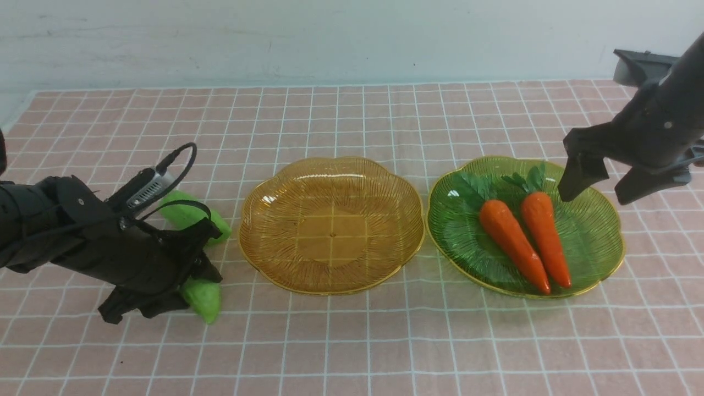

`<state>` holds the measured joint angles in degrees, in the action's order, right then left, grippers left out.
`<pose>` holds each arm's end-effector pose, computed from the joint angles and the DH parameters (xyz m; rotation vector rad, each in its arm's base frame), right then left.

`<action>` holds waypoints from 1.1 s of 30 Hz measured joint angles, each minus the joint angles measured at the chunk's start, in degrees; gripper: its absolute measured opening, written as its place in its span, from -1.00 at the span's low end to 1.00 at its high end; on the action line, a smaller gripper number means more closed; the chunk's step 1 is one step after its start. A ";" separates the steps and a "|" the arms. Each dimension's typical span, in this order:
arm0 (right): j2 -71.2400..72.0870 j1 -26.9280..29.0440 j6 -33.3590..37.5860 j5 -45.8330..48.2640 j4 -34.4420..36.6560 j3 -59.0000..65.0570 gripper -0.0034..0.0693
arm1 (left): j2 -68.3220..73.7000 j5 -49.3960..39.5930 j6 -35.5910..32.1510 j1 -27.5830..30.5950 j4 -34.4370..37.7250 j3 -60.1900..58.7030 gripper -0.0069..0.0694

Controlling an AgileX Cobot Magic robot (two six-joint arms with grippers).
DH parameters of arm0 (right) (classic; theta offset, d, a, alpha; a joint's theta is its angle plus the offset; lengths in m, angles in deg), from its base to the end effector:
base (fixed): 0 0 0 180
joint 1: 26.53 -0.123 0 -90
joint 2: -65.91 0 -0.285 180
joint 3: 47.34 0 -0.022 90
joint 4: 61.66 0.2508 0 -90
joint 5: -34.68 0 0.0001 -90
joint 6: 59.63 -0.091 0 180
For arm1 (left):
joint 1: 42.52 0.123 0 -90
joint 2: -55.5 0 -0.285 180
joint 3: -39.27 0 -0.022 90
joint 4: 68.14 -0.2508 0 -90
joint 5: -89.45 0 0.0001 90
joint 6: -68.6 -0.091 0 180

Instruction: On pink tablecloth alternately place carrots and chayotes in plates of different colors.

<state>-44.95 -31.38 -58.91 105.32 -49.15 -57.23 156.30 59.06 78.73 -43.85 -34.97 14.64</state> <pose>0.3626 0.0494 0.2752 -0.0593 2.9856 0.3243 0.3114 -0.0325 0.1986 -0.7961 2.5940 -0.5985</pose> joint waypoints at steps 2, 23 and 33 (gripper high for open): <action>0.00 0.00 0.00 0.00 0.00 0.00 0.66 | -1.96 -2.85 -3.21 0.22 -0.21 2.64 -0.01; 0.00 0.00 0.00 0.00 0.12 0.00 0.66 | 15.60 -4.91 -4.98 -11.67 1.10 22.85 0.77; 0.00 0.00 0.00 0.00 -0.26 0.00 0.66 | 14.29 -11.10 3.57 4.83 -5.79 24.97 0.78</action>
<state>-44.95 -31.38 -58.91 105.32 -49.41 -57.23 170.59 47.96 82.30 -39.02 -40.77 39.61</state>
